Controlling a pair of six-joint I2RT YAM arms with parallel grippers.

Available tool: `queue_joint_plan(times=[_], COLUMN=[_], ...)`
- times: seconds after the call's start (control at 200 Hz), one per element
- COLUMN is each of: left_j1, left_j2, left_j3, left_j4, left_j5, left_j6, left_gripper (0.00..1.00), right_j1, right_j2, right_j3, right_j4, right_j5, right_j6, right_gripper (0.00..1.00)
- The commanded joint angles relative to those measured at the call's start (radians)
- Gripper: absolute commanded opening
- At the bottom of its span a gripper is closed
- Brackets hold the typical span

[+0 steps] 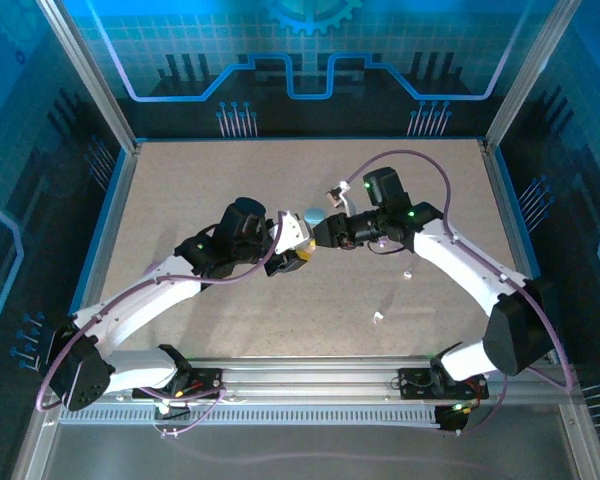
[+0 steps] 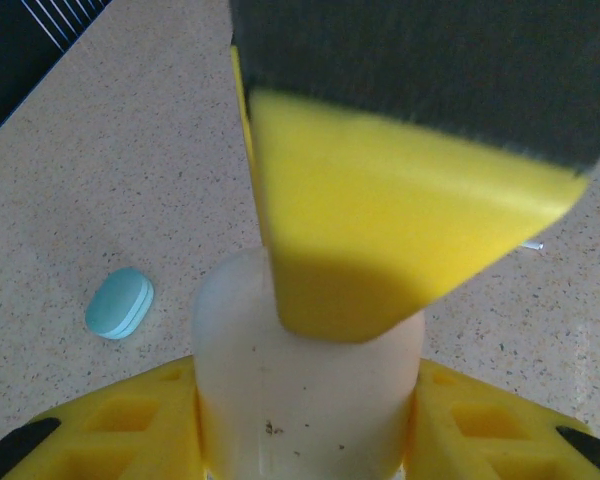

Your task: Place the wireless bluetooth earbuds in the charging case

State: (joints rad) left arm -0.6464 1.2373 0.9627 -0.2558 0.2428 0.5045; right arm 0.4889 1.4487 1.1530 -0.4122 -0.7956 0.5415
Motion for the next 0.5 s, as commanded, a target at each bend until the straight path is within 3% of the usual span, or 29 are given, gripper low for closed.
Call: queue_joint_plan(times=[0.0,0.235,0.495], left_j1=[-0.012,-0.015,-0.015], left_j2=[0.004,0.007,0.003], left_j3=[0.037,0.038,0.041], left_j4=[0.031,0.03,0.025], left_j5=[0.008,0.007,-0.003], left_j6=[0.013,0.016,0.019], left_gripper=[0.4,0.4,0.42], right_j1=[0.019,0.033,0.033], right_j2=[0.023,0.063,0.056], right_j3=[0.029,0.047,0.042], right_j4=[0.024,0.021,0.024], right_j5=[-0.021,-0.022,-0.005], right_j6=[0.005,0.004,0.006], right_gripper=[0.43,0.39,0.26])
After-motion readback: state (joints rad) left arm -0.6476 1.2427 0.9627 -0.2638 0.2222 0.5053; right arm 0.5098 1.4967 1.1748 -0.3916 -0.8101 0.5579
